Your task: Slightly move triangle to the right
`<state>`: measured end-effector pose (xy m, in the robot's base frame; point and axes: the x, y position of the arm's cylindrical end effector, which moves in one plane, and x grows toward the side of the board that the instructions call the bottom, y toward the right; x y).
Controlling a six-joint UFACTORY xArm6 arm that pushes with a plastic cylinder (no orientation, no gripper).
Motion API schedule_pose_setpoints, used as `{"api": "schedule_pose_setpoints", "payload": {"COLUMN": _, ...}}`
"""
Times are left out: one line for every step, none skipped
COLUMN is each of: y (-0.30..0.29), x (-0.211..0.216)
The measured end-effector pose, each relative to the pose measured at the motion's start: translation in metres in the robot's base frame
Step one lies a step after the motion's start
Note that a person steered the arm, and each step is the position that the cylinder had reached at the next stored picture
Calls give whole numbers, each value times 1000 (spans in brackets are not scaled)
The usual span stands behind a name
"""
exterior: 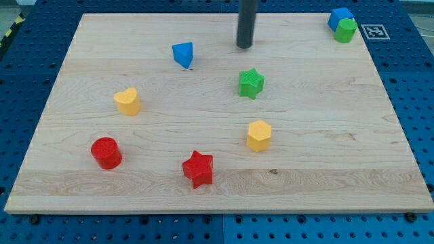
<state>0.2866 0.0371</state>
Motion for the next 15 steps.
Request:
{"api": "schedule_pose_setpoints", "payload": {"y": -13, "x": -26}}
{"api": "schedule_pose_setpoints", "payload": {"y": -15, "x": -32}}
{"api": "schedule_pose_setpoints", "payload": {"y": -37, "x": -42}}
{"api": "schedule_pose_setpoints", "payload": {"y": -94, "x": -59}}
{"api": "schedule_pose_setpoints", "payload": {"y": -159, "x": -75}}
{"api": "schedule_pose_setpoints", "payload": {"y": -217, "x": -83}}
{"api": "schedule_pose_setpoints", "payload": {"y": -221, "x": -83}}
{"api": "schedule_pose_setpoints", "payload": {"y": -228, "x": -73}}
{"api": "schedule_pose_setpoints", "payload": {"y": -246, "x": -38}}
{"api": "schedule_pose_setpoints", "payload": {"y": -245, "x": -24}}
{"api": "schedule_pose_setpoints", "payload": {"y": -223, "x": -17}}
{"api": "schedule_pose_setpoints", "payload": {"y": -198, "x": -2}}
{"api": "schedule_pose_setpoints", "payload": {"y": -195, "x": 27}}
{"api": "schedule_pose_setpoints", "payload": {"y": -195, "x": 29}}
{"api": "schedule_pose_setpoints", "payload": {"y": -191, "x": 29}}
